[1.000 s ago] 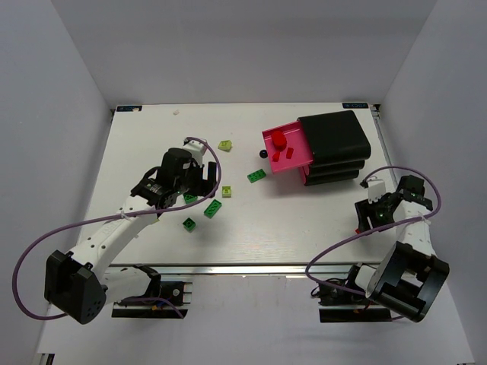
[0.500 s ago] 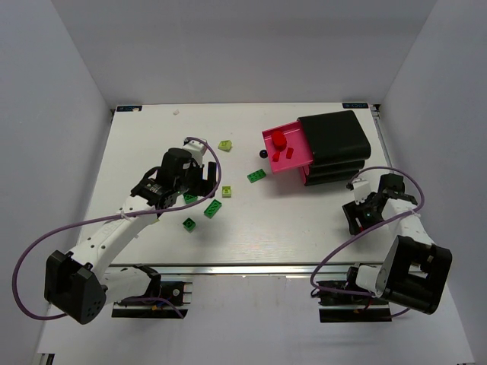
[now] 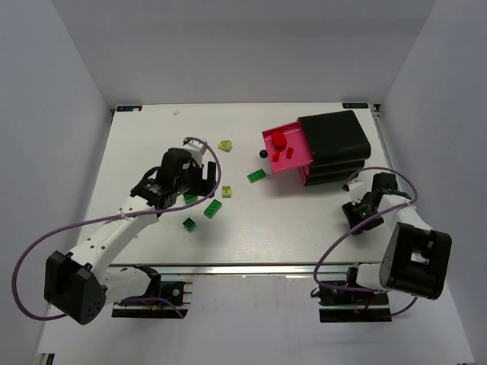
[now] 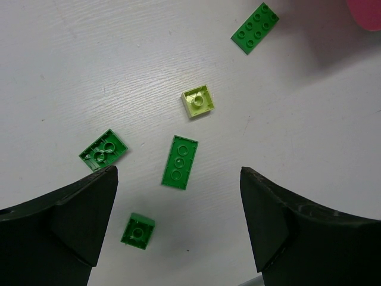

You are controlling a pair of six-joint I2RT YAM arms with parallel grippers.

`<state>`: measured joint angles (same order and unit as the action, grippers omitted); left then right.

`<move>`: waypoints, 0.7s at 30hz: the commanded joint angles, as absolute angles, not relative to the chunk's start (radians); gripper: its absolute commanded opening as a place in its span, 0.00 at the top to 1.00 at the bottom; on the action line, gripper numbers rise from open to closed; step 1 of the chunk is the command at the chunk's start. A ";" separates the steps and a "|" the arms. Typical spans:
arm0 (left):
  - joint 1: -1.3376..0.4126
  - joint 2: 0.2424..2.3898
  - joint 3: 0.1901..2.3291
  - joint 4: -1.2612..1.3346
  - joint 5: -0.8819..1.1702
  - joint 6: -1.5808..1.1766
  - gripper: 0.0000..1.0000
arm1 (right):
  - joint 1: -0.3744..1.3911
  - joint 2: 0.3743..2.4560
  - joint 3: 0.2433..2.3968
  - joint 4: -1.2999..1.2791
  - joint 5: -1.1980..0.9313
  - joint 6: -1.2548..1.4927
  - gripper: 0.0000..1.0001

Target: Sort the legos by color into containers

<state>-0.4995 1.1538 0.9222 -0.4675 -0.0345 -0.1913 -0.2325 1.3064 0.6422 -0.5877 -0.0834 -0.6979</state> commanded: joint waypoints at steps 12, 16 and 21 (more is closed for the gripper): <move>-0.502 1.112 0.916 -0.468 -0.032 -0.183 0.07 | -0.227 1.374 0.661 -0.589 -0.080 -0.693 0.48; -0.502 1.109 0.916 -0.468 -0.031 -0.181 0.07 | -0.227 1.359 0.647 -0.588 -0.071 -0.701 0.51; -0.502 1.114 0.916 -0.466 -0.031 -0.181 0.07 | -0.229 1.348 0.644 -0.604 -0.063 -0.710 0.59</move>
